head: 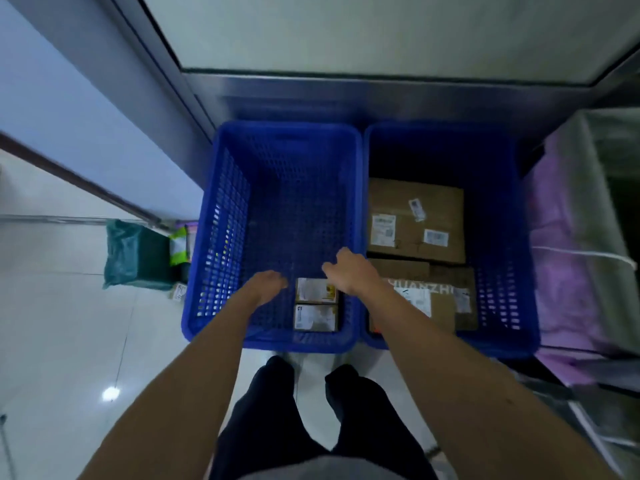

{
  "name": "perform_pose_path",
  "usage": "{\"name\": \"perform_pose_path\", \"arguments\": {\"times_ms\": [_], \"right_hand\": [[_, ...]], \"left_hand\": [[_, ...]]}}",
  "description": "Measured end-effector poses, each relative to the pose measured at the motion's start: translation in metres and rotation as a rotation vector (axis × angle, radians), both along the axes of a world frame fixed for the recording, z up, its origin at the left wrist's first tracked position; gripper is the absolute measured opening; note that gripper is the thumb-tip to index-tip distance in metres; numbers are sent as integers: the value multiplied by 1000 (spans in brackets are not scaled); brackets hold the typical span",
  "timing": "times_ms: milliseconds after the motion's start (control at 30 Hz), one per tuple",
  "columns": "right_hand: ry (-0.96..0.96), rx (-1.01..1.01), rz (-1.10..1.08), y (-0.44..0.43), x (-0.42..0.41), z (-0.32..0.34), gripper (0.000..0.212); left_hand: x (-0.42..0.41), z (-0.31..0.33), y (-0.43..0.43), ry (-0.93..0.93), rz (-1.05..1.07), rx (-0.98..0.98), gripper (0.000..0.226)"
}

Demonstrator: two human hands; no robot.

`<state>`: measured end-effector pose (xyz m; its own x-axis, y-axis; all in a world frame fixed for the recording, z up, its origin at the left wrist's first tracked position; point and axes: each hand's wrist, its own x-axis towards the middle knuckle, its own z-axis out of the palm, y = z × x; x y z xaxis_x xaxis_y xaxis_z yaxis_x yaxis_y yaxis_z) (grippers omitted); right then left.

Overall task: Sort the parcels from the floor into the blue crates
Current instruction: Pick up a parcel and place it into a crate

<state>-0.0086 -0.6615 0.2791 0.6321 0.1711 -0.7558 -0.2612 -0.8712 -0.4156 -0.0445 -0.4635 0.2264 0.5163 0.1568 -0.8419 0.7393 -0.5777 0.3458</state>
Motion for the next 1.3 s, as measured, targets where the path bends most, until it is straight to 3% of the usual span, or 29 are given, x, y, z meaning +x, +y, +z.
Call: {"name": "perform_pose_path", "arguments": {"times_ms": [100, 200, 333, 567, 900, 1033, 1200, 1300], "right_hand": [[-41, 48, -55, -19, -11, 25, 25], [-65, 104, -122, -35, -23, 41, 34], [-65, 77, -51, -53, -40, 50, 39], [-163, -20, 174, -36, -29, 66, 46], [-132, 28, 309, 136, -53, 58, 36], [-121, 2, 316, 218, -83, 46, 29], [-102, -27, 257, 328, -125, 30, 28], [-79, -81, 244, 381, -155, 15, 27]], "left_hand": [[-5, 46, -13, -41, 9, -39, 48], [-11, 78, -24, -31, 45, -119, 58], [-23, 103, -22, -115, 55, -154, 56], [-67, 134, 31, -258, 49, -8, 49], [-144, 148, 180, -268, 227, 140, 37], [-174, 132, 267, -291, 282, 145, 49], [-216, 111, 386, -289, 365, 81, 20], [-236, 80, 454, -249, 368, 77, 35]]}}
